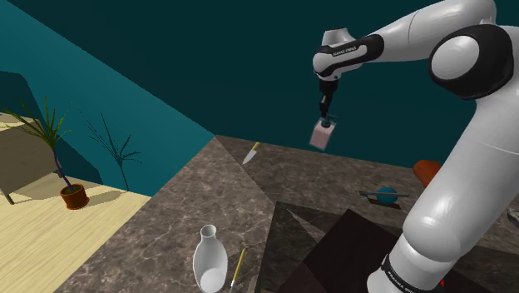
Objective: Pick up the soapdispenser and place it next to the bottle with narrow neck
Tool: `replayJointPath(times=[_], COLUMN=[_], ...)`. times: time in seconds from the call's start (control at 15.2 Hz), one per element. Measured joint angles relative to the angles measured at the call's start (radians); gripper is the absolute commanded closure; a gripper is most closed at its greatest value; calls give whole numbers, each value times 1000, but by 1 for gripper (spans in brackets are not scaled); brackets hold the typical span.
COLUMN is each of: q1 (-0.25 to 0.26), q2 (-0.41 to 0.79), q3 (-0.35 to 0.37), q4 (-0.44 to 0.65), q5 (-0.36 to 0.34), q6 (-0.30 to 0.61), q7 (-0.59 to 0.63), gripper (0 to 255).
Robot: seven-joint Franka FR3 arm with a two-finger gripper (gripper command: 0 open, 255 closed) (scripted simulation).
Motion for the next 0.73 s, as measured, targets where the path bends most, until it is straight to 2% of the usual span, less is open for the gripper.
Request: replayJointPath(times=[0.4,0.73], q1=[5,56], q2=[-8,-65], q3=[5,62], q4=[60,12], q5=[2,-21], q6=[-68,-99], q7=[-4,104], gripper=[255,255])
